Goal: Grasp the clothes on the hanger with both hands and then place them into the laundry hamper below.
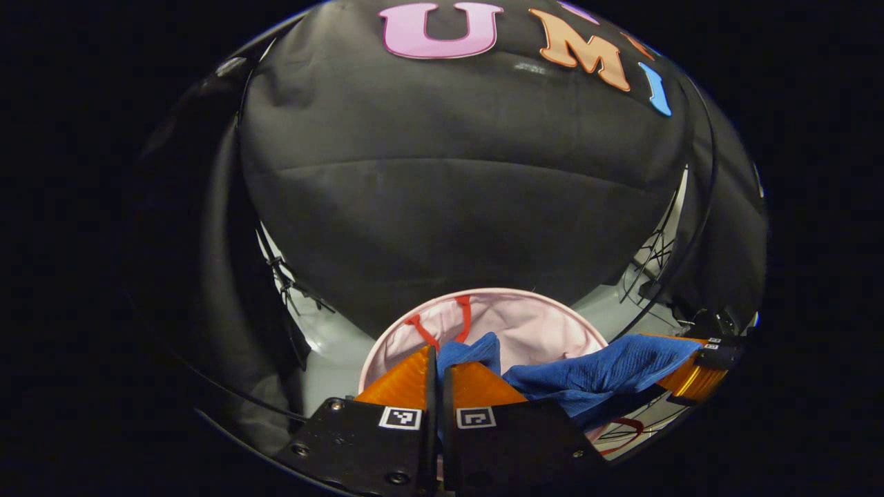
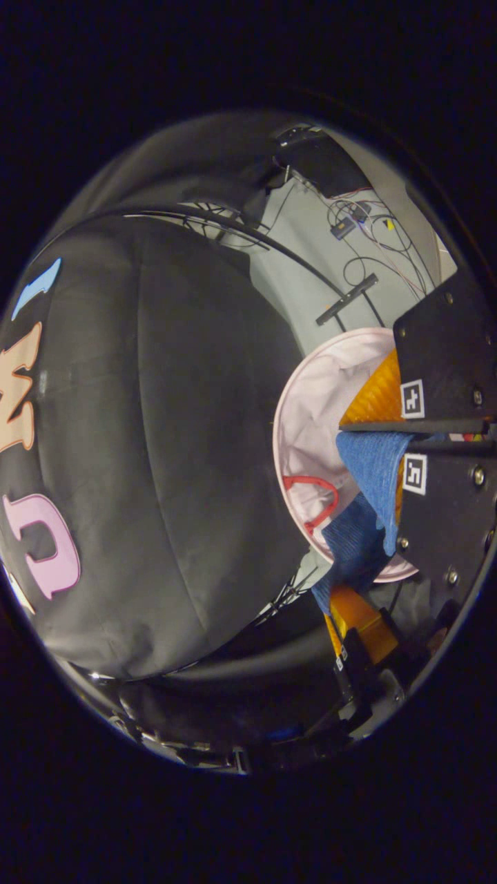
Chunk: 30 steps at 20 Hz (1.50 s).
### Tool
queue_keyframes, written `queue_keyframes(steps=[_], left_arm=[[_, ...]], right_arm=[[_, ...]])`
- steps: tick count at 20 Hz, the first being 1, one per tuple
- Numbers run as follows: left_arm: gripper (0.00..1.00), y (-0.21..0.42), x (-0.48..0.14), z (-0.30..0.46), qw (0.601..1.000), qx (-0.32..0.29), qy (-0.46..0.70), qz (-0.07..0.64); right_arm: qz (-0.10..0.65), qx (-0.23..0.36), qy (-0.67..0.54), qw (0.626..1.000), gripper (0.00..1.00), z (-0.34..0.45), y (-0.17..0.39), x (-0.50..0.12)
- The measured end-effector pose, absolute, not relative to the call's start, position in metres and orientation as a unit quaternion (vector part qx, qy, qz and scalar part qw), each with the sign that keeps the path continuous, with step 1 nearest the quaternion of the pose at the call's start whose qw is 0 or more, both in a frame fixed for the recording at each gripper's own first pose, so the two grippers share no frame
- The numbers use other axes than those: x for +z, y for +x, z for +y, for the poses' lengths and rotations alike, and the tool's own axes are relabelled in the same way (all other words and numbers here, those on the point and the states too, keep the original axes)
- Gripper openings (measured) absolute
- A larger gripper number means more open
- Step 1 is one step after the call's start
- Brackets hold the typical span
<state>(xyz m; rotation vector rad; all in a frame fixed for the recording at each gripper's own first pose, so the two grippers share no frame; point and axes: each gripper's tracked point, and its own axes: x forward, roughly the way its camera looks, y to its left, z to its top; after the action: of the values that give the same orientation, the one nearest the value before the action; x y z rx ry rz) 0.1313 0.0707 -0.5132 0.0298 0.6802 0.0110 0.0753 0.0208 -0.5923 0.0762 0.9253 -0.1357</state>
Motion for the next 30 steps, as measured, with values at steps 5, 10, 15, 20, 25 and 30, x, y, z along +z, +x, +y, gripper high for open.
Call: queue_keyframes(steps=[5, 10, 15, 20, 25, 30], left_arm=[[0.35, 0.127, -0.511, 0.069, 0.941, 0.006, 0.03, 0.336], [0.98, 0.119, -0.477, 0.061, 0.949, -0.009, 0.035, 0.312], [0.98, 0.107, -0.431, 0.062, 0.959, -0.017, 0.049, 0.279], [0.98, 0.098, -0.391, 0.073, 0.965, 0.001, 0.054, 0.258], [0.99, 0.093, -0.353, 0.08, 0.972, -0.003, 0.049, 0.228], [0.99, 0.087, -0.301, 0.079, 0.981, -0.012, 0.045, 0.186]], right_arm=[[0.444, -0.065, 0.059, 0.892, 0.09, 0.02, 0.067, -0.585], [0.401, -0.07, 0.032, 0.913, 0.81, 0.015, 0.081, -0.542], [0.368, -0.08, 0.024, 0.926, 0.96, 0.018, 0.067, -0.488], [0.344, -0.082, 0.015, 0.935, 0.96, 0.025, 0.055, -0.445], [0.319, -0.086, -0.003, 0.944, 0.96, 0.034, 0.049, -0.403], [0.285, -0.097, -0.021, 0.953, 1.0, 0.037, 0.048, -0.356]])
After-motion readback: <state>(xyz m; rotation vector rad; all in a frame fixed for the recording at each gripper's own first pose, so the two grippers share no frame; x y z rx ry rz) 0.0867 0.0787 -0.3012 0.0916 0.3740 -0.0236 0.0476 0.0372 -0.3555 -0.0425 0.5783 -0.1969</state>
